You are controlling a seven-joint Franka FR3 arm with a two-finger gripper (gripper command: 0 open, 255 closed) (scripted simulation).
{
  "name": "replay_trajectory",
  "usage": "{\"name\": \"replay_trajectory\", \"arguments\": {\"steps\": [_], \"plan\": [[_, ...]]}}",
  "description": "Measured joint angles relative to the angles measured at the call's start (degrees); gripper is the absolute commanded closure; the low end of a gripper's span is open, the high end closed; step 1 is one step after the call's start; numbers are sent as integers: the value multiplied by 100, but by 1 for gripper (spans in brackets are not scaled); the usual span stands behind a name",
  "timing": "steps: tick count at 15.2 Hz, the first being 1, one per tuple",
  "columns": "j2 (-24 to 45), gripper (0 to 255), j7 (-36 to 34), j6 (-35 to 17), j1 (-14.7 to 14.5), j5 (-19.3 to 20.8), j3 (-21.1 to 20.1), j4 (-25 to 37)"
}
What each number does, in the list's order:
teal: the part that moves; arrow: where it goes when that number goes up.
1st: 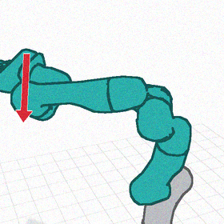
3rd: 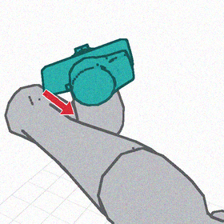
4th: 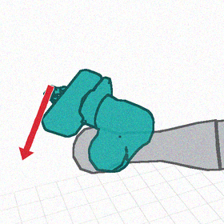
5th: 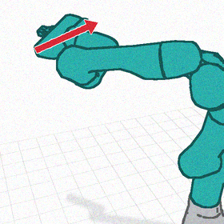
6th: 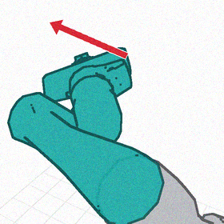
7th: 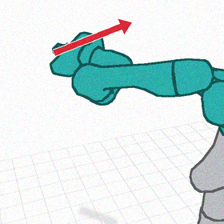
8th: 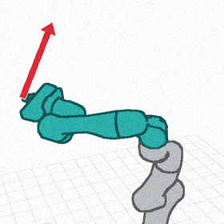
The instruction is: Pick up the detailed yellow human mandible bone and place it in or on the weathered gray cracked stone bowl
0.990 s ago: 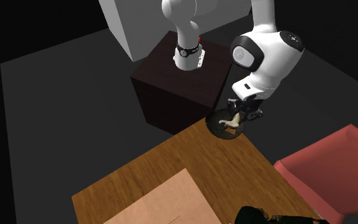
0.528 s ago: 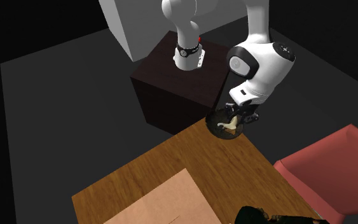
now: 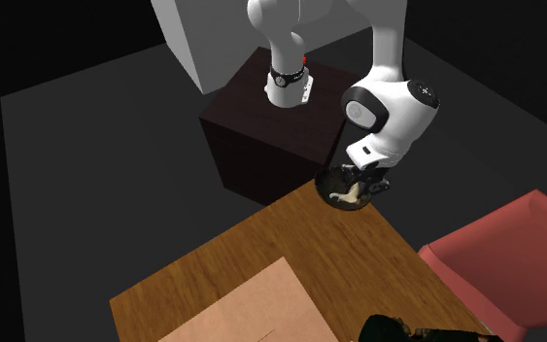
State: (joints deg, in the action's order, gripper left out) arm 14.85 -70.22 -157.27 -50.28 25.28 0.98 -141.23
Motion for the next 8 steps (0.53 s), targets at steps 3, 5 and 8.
{"name": "replay_trajectory", "arguments": {"steps": [3, 5, 8], "plan": [[19, 255, -10, -11, -4, 8, 4, 10], [21, 0, -11, -13, -5, 10, 5, 10], [22, 0, -12, -13, -5, 10, 5, 10]]}}
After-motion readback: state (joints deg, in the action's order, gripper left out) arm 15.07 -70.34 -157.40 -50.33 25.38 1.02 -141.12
